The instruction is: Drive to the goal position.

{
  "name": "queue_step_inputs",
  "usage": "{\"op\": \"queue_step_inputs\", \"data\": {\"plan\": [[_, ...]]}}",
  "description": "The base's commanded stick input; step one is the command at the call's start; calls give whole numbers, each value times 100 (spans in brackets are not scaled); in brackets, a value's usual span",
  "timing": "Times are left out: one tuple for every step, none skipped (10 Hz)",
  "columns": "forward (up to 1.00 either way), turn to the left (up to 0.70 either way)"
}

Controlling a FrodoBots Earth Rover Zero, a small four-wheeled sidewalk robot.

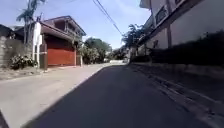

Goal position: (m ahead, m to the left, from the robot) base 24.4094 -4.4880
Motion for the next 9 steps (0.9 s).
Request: {"op": "queue_step_inputs", "data": {"plan": [[100, 0], [100, 0], [100, 0], [100, 0], [100, 0], [100, 0], [100, 0], [100, 0], [100, 0]]}}
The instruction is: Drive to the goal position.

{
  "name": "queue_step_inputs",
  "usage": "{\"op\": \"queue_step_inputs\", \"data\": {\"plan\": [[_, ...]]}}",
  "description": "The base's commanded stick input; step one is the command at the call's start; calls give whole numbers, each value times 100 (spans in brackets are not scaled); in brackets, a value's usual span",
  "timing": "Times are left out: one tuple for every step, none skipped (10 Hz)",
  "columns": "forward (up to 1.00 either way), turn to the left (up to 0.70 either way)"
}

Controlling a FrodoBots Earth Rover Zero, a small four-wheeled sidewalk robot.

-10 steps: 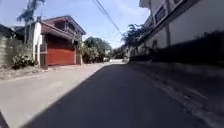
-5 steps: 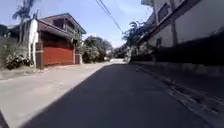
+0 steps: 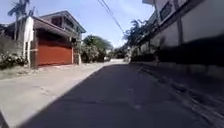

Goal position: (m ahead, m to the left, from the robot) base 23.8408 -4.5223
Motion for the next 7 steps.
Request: {"op": "queue_step_inputs", "data": {"plan": [[100, 0], [100, 0], [100, -1], [100, -7], [100, -29], [100, -31], [100, -17]]}}
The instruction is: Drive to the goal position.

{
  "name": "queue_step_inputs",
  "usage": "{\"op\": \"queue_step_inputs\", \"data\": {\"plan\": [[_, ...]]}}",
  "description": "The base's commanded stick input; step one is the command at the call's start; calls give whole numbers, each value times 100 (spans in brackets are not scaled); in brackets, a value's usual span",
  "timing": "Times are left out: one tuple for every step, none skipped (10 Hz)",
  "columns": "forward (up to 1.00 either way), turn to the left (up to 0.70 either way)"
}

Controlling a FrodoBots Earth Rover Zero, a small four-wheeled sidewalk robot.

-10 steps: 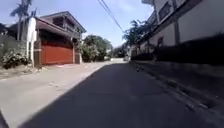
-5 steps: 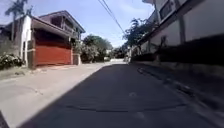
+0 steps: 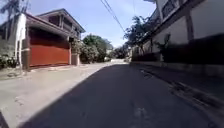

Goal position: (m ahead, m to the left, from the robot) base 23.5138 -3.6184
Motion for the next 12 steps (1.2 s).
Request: {"op": "queue_step_inputs", "data": {"plan": [[100, -3], [100, -2], [100, -5], [100, -8], [100, -7], [100, -6], [100, -5], [100, -12], [100, -24], [100, 0], [100, 0], [100, 0]]}}
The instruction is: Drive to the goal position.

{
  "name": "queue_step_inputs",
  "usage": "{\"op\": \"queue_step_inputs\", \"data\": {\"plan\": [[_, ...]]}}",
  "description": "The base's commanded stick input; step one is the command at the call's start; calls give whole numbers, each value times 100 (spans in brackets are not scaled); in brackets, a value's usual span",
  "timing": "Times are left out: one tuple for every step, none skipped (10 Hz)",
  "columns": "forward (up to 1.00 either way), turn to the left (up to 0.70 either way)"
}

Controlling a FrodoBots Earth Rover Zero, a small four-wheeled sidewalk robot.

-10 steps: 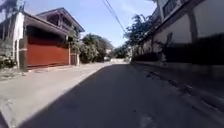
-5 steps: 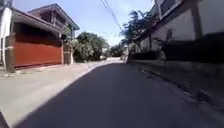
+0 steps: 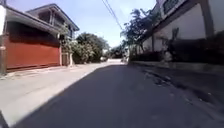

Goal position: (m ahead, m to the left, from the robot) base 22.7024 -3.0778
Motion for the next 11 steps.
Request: {"op": "queue_step_inputs", "data": {"plan": [[100, 0], [100, 0], [100, 0], [100, -3], [100, -14], [100, -22], [100, -8], [100, 0], [100, 0], [100, 0], [100, 0]]}}
